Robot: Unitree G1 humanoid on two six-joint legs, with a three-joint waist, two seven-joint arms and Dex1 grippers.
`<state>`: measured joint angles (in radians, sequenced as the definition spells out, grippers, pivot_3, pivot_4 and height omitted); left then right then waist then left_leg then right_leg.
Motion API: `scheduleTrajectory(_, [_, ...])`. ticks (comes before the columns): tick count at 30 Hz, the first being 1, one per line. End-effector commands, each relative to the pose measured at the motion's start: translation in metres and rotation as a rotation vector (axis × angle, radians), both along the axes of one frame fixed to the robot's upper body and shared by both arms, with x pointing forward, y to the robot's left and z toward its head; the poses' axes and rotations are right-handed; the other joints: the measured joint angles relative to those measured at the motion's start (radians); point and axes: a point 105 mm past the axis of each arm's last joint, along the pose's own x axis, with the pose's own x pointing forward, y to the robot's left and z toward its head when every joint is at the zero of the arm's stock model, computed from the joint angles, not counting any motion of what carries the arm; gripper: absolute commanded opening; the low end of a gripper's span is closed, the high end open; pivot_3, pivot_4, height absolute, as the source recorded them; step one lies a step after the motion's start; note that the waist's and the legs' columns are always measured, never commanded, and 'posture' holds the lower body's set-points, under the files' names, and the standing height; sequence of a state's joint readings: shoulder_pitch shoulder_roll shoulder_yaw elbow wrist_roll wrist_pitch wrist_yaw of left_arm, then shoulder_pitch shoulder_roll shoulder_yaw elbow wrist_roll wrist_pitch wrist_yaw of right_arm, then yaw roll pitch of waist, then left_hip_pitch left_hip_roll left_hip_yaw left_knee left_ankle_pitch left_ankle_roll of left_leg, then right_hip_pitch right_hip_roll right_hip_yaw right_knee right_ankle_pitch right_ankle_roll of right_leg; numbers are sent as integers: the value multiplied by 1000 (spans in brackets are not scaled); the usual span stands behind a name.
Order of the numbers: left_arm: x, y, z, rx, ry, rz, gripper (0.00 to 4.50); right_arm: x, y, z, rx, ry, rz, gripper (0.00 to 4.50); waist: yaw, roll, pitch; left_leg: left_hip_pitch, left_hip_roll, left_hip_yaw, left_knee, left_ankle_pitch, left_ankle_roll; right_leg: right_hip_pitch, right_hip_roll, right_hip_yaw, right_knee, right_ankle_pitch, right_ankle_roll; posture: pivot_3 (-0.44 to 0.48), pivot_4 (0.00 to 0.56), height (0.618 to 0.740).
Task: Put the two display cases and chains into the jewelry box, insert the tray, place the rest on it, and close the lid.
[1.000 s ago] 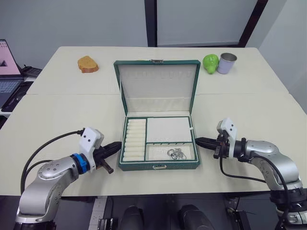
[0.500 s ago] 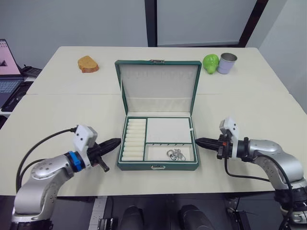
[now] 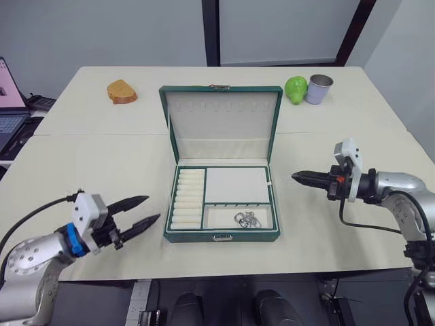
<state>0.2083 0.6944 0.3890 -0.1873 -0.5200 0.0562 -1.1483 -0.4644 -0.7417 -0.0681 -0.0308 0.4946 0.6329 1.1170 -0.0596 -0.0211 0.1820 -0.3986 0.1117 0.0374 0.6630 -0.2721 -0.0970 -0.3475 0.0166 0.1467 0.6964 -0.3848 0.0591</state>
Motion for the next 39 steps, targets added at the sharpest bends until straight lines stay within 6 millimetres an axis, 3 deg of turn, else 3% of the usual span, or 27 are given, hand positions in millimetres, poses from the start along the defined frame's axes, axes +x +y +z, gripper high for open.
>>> scheduleTrajectory(1, [-12,2,11,12,-40,-38,3935,6,-5,25,16,-81,11,0,0,0,0,0,0,0,0,0,0,0,0,0,0,0,0,0,150,740])
scheduleTrajectory(3, [-16,5,13,8,-39,-34,4471,17,-8,36,23,-114,-9,0,0,0,0,0,0,0,1,0,0,0,0,0,0,0,0,0,150,740])
scheduleTrajectory(12, [-24,-2,32,-68,-56,-12,4471,62,-1,68,65,-219,-42,0,-7,0,0,0,1,1,1,0,0,-1,0,0,1,0,0,0,150,740])
scheduleTrajectory(17, [-47,-17,38,-83,-7,-47,4471,88,1,85,65,-272,-87,0,-24,0,0,0,1,2,0,0,0,-2,-1,1,1,0,0,0,150,740])
scheduleTrajectory(23, [-57,-12,43,-72,-4,-1,4471,112,2,100,72,-326,-178,0,-34,0,0,1,2,3,0,0,0,-1,0,1,1,0,0,0,150,740])
scheduleTrajectory(33, [-63,-11,42,-68,8,29,4471,113,43,113,110,-358,-60,0,-50,1,0,1,2,4,-1,0,0,-2,0,1,1,0,0,0,150,740])
scheduleTrajectory(39, [-65,-10,39,-58,22,28,4471,98,59,122,153,-353,72,0,-54,1,1,1,2,4,-1,0,0,-2,0,1,1,0,0,0,150,740])
